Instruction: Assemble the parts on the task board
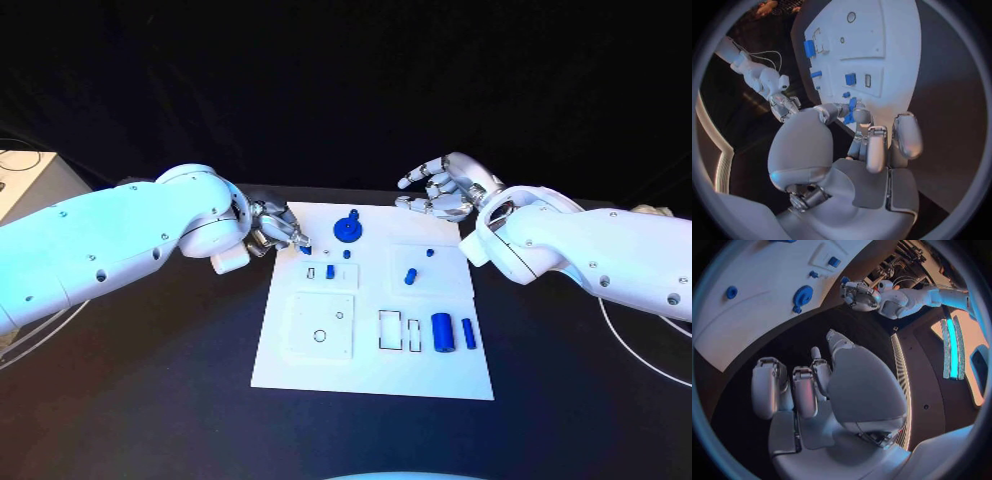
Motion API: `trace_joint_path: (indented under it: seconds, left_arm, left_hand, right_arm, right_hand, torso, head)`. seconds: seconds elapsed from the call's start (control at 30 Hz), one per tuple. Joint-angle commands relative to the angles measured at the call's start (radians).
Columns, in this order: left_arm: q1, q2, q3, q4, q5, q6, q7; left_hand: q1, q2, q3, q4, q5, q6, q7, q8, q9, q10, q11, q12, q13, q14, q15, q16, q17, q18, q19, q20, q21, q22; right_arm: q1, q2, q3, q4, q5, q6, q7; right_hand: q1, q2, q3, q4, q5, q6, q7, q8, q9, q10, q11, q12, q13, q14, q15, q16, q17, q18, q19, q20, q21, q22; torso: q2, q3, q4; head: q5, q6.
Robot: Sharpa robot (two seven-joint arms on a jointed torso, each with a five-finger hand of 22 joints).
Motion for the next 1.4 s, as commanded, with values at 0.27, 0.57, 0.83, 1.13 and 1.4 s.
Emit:
trace_joint_path:
  seconds: [0.27, 0.57, 0.83, 1.13, 1.4]
  left_arm:
    - [-0.009, 0.001, -0.024, 0.046, -0.116, -0.068, -0.012]
    - [-0.018, 0.002, -0.031, 0.061, -0.143, -0.066, -0.016]
    - [-0.024, 0.005, -0.034, 0.065, -0.166, -0.049, -0.019]
    - [-0.025, 0.006, -0.036, 0.069, -0.186, -0.031, -0.023]
    - [-0.026, 0.007, -0.038, 0.069, -0.192, -0.008, -0.025]
  left_hand:
    - [-0.012, 0.001, 0.186, -0.193, 0.008, 0.022, -0.013, 0.0, 0.057, 0.008, -0.001, 0.007, 0.003, 0.105, -0.01, 0.003, 0.263, -0.013, 0.007, -0.004, 0.006, 0.003]
    - [-0.012, 0.001, 0.187, -0.194, 0.011, 0.023, -0.013, 0.0, 0.057, 0.01, -0.002, 0.008, 0.005, 0.105, -0.01, 0.003, 0.263, -0.013, 0.007, -0.004, 0.007, 0.004]
    - [-0.012, 0.001, 0.187, -0.194, 0.011, 0.023, -0.013, 0.0, 0.057, 0.01, -0.002, 0.008, 0.005, 0.105, -0.01, 0.003, 0.263, -0.013, 0.007, -0.004, 0.007, 0.004]
    - [-0.013, 0.0, 0.187, -0.195, 0.014, 0.024, -0.014, 0.0, 0.057, 0.011, -0.002, 0.007, 0.004, 0.105, -0.011, 0.003, 0.263, -0.013, 0.008, -0.005, 0.007, 0.004]
    - [-0.013, 0.0, 0.187, -0.195, 0.014, 0.024, -0.014, 0.0, 0.057, 0.011, -0.002, 0.007, 0.004, 0.105, -0.011, 0.003, 0.263, -0.013, 0.008, -0.005, 0.007, 0.004]
  right_arm:
    - [0.0, 0.002, 0.0, -0.003, 0.001, 0.007, 0.007]
    - [0.0, 0.001, 0.0, -0.002, 0.002, 0.007, 0.007]
    - [0.0, 0.0, 0.0, 0.0, 0.002, 0.007, 0.007]
    - [0.0, 0.0, 0.0, 0.0, 0.002, 0.007, 0.008]
    - [0.0, 0.0, 0.0, -0.001, 0.002, 0.009, 0.008]
  right_hand:
    - [-0.012, -0.001, 0.005, -0.001, 0.004, -0.005, 0.002, 0.0, -0.001, -0.007, -0.003, -0.005, 0.066, 0.081, 0.005, -0.009, 0.19, 0.013, 0.012, 0.006, -0.006, 0.075]
    - [-0.012, -0.001, 0.005, -0.001, 0.004, -0.005, 0.002, 0.0, -0.001, -0.007, -0.003, -0.005, 0.066, 0.081, 0.005, -0.009, 0.19, 0.013, 0.012, 0.006, -0.006, 0.075]
    - [-0.012, -0.001, 0.005, -0.001, 0.004, -0.005, 0.002, 0.0, -0.001, -0.007, -0.003, -0.005, 0.066, 0.081, 0.005, -0.009, 0.19, 0.013, 0.012, 0.006, -0.006, 0.075]
    - [-0.012, -0.001, 0.005, -0.001, 0.004, -0.005, 0.002, 0.0, -0.001, -0.007, -0.003, -0.005, 0.066, 0.081, 0.005, -0.009, 0.19, 0.013, 0.012, 0.006, -0.006, 0.075]
    - [-0.012, -0.001, 0.005, -0.001, 0.004, -0.005, 0.002, 0.0, -0.001, -0.007, -0.003, -0.005, 0.066, 0.081, 0.005, -0.009, 0.19, 0.013, 0.012, 0.006, -0.006, 0.075]
  torso:
    - [0.004, 0.0, -0.0037]
    - [0.004, 0.0009, -0.0017]
    - [0.003, 0.0005, -0.0026]
    - [0.002, 0.001, -0.002]
    - [0.003, 0.0001, -0.0021]
  head:
    - [0.004, -0.001]
    - [0.002, -0.006]
    - [0.004, -0.01]
    - [0.005, -0.011]
    - [0.005, -0.017]
